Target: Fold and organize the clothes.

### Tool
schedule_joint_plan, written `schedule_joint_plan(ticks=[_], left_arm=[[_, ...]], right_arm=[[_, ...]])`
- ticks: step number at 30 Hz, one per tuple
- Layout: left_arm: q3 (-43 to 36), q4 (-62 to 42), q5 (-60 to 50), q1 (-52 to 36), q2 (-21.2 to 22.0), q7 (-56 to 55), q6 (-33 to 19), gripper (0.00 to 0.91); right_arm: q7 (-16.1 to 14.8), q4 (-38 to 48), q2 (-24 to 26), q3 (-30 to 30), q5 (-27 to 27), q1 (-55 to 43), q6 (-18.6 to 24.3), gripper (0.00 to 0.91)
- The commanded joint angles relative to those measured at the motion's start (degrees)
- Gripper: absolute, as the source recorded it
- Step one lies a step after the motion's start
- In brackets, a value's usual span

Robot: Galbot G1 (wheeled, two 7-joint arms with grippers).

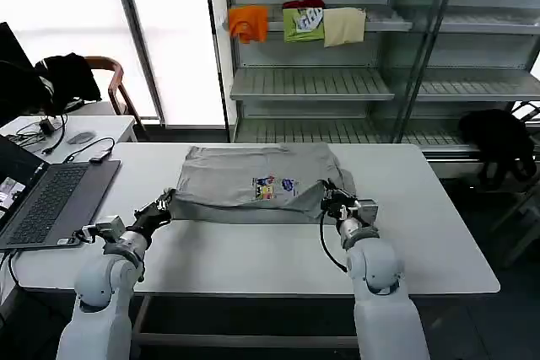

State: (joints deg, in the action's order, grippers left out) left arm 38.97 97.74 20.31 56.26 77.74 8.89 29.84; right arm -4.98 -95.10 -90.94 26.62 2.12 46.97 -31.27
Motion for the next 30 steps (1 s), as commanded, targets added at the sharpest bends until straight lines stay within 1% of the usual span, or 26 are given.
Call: schedule_joint_plan(ticks=[1, 9, 13, 15, 16, 17, 21, 24, 27, 30], left_arm=[[-0.2, -3.3, -2.8, -1.8, 0.1, -0.1, -0.1, 0.01], [-0.1, -4.9, -3.2, -2.8, -0.2, -0.2, -0.4, 0.01], [-0.3, -5.4, -3.7, -3.0, -0.2, 0.1, -0.4, 0.02], [-0.4, -5.7, -4.1, -3.1, -0.2, 0.2, -0.6, 0.272], [-0.4, -5.8, -4.1, -3.1, -0.2, 0.3, -0.6, 0.433], [-0.5, -5.9, -4.3, -3.1, -0.2, 0.3, -0.6, 0.907], [-0.7, -6.0, -5.0, -3.3, -0.4, 0.5, -1.0, 0.907], [-1.0, -6.1, -5.9, -3.6, -0.3, 0.2, -2.4, 0.907], [-1.1, -5.9, -5.9, -3.9, -0.3, 0.1, -2.6, 0.907], [-1.1, -5.2, -5.8, -4.0, -0.3, 0.2, -2.5, 0.907]], right_arm=[[-0.2, 6.0, -0.2, 0.0, -1.7, -3.9, 0.1, 0.0], [-0.2, 8.9, -0.7, 0.2, -1.5, -6.0, 0.5, 0.0], [-0.1, 10.0, -1.1, 0.0, -2.3, -6.6, 0.5, 0.0], [-0.2, 10.8, -1.3, 0.1, -2.9, -6.9, 0.6, 0.0], [-0.2, 11.1, -1.2, 0.1, -3.0, -7.0, 0.8, 0.04], [-0.2, 11.3, -1.3, 0.1, -3.2, -7.0, 0.8, 0.907], [-0.1, 11.8, -1.2, 0.1, -3.3, -7.5, 0.7, 0.907], [0.4, 12.9, -1.5, 0.5, -3.4, -8.4, 1.5, 0.907], [0.7, 13.9, -1.5, 0.8, -3.4, -9.5, 2.7, 0.907], [1.0, 14.8, -1.6, 1.3, -3.0, -10.9, 3.1, 0.907]])
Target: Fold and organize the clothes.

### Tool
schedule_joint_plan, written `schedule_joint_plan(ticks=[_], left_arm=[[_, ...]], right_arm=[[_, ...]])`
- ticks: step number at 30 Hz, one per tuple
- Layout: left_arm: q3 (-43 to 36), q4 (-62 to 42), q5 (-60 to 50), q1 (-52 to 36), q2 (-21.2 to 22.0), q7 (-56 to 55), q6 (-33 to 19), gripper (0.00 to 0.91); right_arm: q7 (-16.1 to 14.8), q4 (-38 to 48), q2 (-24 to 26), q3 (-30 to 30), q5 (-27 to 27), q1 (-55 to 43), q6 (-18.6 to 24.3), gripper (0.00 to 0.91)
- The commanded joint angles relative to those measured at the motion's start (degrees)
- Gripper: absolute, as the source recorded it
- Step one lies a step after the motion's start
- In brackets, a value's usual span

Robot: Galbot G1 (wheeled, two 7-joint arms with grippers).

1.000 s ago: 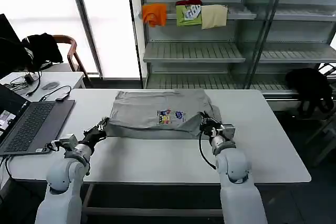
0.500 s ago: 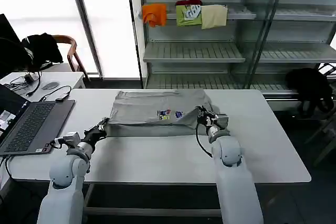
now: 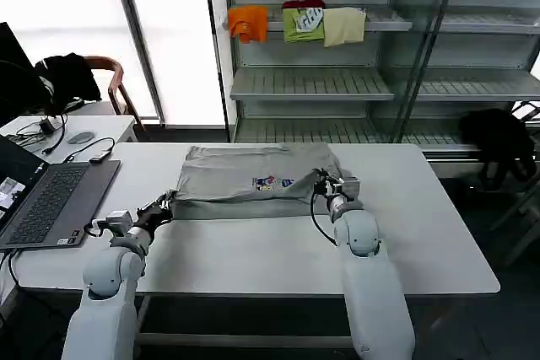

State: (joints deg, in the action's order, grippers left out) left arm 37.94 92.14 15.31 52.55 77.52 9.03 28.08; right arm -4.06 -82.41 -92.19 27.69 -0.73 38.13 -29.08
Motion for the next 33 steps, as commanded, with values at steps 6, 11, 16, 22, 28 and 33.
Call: schedule_joint_plan(ticks=[6, 11, 16, 22, 28, 33], left_arm=[[0.0, 2.9, -0.6, 0.6, -0.3, 0.3, -0.5, 0.907], [0.0, 3.6, -0.7, 1.5, -0.4, 0.2, -0.4, 0.907], [0.0, 4.1, -1.2, 2.5, -0.3, 0.2, 1.0, 0.907], [-0.3, 4.5, -8.0, 3.5, -0.7, 0.4, 4.9, 0.907], [-1.0, 4.7, -10.8, 4.0, -0.8, 0.8, 5.0, 0.907], [-1.4, 4.2, -11.5, 3.4, -0.6, 1.0, 5.0, 0.907]], right_arm=[[1.5, 1.8, 0.4, 1.0, 1.5, -3.7, 1.1, 0.907], [2.5, 0.1, 2.1, 1.5, 4.2, -4.2, 0.0, 0.907], [2.3, -3.3, 3.5, 1.4, 5.5, -2.2, -2.3, 0.907], [0.1, -11.8, 5.8, 1.0, 5.3, 6.3, -4.0, 0.907], [-0.5, -17.7, 7.9, 1.5, 3.0, 14.2, -4.1, 0.907], [-0.9, -17.9, 8.8, 2.2, 2.8, 17.6, -4.1, 0.907]])
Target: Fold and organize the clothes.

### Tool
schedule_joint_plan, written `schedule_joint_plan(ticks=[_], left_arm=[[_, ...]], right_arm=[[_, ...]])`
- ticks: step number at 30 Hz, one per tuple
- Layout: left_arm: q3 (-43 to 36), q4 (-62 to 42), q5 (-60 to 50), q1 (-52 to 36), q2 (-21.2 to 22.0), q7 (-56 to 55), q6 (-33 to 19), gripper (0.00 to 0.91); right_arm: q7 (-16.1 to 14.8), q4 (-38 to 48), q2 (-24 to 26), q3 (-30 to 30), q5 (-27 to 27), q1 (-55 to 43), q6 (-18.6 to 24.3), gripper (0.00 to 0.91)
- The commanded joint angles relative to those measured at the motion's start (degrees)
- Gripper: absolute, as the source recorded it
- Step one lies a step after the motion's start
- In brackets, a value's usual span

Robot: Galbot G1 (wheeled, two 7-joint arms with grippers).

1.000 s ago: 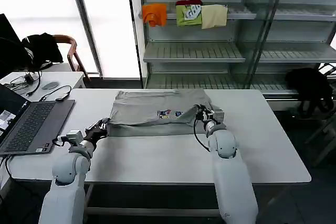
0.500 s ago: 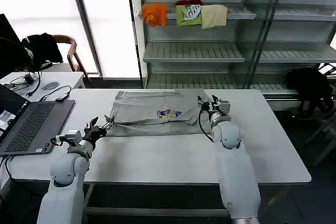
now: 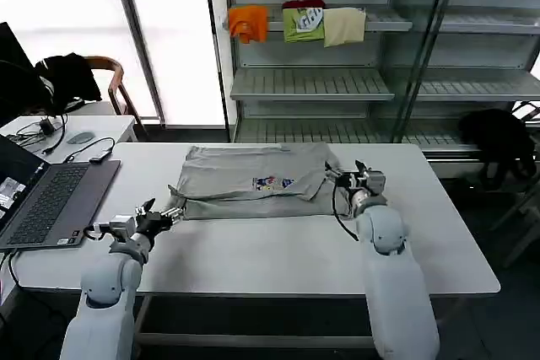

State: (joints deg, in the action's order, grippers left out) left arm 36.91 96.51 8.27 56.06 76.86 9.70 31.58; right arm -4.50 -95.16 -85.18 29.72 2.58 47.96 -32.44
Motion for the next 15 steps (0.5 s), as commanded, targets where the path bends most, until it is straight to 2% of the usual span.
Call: schedule_joint_plan(ticks=[1, 5, 7, 8, 13, 14, 15], left_arm=[[-0.4, -0.5, -4.7, -0.2, 0.1, 0.3, 1.5, 0.907], [-0.5, -1.3, -5.3, -0.9, 0.3, 0.4, 1.5, 0.907], [-0.5, -1.9, -5.3, -1.3, 0.3, 0.5, 1.5, 0.907], [-0.5, -2.0, -5.4, -1.3, 0.3, 0.5, 1.5, 0.907], [-0.6, -2.1, -5.6, -1.3, 0.3, 0.7, 1.5, 0.907], [-0.6, -2.2, -5.6, -1.3, 0.3, 0.8, 1.5, 0.907], [-0.6, -2.2, -5.6, -1.3, 0.3, 0.9, 1.5, 0.907]], right_arm=[[-0.6, -5.2, 1.8, 0.3, -0.6, 8.2, -0.7, 0.907], [-0.6, -5.0, 1.6, 0.6, -0.7, 9.4, -0.7, 0.887], [-0.7, -4.9, 1.5, 0.7, -0.8, 9.8, -0.6, 0.816], [-0.7, -4.8, 1.5, 0.7, -0.8, 10.0, -0.6, 0.705], [-1.0, -4.5, 1.3, 0.3, -1.6, 10.8, -0.6, 0.423], [-1.0, -4.1, 1.2, 0.2, -1.9, 10.9, -0.6, 0.292], [-1.1, -3.8, 1.1, 0.0, -2.0, 10.9, -0.6, 0.242]])
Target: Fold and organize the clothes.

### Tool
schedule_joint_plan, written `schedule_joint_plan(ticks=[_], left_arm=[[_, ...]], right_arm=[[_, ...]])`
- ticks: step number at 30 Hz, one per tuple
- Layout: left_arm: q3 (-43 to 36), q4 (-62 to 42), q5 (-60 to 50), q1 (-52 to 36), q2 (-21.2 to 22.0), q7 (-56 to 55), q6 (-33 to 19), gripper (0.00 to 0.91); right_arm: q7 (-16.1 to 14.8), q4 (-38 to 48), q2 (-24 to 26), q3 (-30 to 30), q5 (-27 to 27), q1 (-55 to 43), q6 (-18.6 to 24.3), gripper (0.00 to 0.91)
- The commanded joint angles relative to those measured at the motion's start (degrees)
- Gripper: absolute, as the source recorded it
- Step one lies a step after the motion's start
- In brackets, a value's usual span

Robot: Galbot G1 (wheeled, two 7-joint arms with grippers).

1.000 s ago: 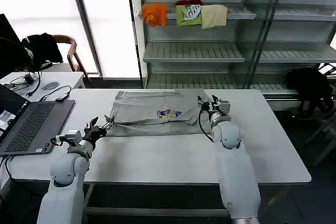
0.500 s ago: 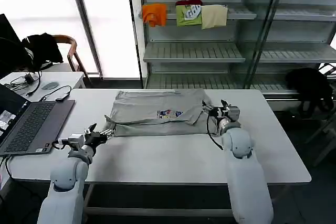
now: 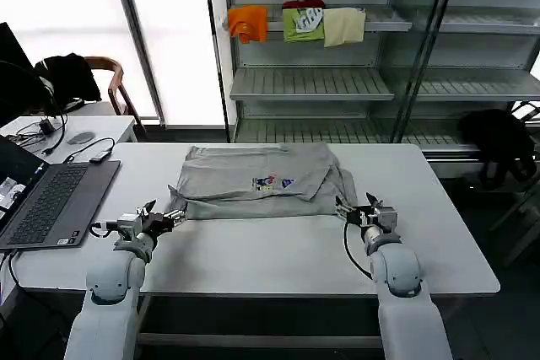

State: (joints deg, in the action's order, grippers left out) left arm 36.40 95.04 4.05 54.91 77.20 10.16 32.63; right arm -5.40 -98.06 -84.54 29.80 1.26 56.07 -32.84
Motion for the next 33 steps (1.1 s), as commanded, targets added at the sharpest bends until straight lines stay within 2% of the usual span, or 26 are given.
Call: schedule_joint_plan(ticks=[1, 2, 3, 4, 5, 6, 7, 9, 26, 33], left_arm=[[-0.2, -0.8, -1.4, -0.1, 0.0, 0.6, 0.4, 0.786], [-0.2, -1.0, -1.4, -0.2, 0.0, 0.7, 0.4, 0.736], [-0.2, -1.0, -1.4, -0.2, 0.0, 0.8, 0.4, 0.625], [-0.3, -1.1, -1.4, -0.2, 0.0, 0.8, 0.4, 0.544], [-0.3, -1.2, -1.4, -0.2, 0.0, 1.0, 0.4, 0.403], [-0.3, -1.3, -1.4, -0.2, 0.0, 1.0, 0.4, 0.322], [-0.3, -1.5, -1.4, -0.2, 0.0, 1.1, 0.4, 0.121], [-0.3, -1.7, -1.4, -0.2, -0.1, 1.3, 0.4, 0.02], [0.3, -2.5, 0.1, 1.0, -0.4, 4.1, 0.4, 0.0], [0.5, 1.0, 0.2, 2.9, -0.6, 4.2, 0.4, 0.0]], right_arm=[[-0.2, -0.5, 0.3, -0.2, -1.0, 2.7, -0.2, 0.131], [-0.1, -0.1, 0.1, -0.3, -1.3, 2.5, -0.1, 0.081], [-0.2, 0.4, -0.2, -0.4, -1.5, 2.3, -0.1, 0.0], [-0.3, 0.7, -0.6, -0.3, -1.8, 2.1, 0.0, 0.0], [-0.3, 0.9, -0.9, -0.3, -2.1, 1.8, 0.0, 0.0], [-0.3, 1.2, -1.1, -0.3, -2.3, 1.6, 0.0, 0.0], [-0.3, 1.3, -1.2, -0.3, -2.4, 1.5, 0.0, 0.0], [-0.1, 1.3, -1.2, -0.5, -2.4, 1.2, 0.0, 0.0], [-0.4, -1.0, -1.2, -0.8, -2.1, 1.5, 0.1, 0.0], [-0.2, -5.6, -0.8, -0.3, 2.7, 4.8, -0.3, 0.0]])
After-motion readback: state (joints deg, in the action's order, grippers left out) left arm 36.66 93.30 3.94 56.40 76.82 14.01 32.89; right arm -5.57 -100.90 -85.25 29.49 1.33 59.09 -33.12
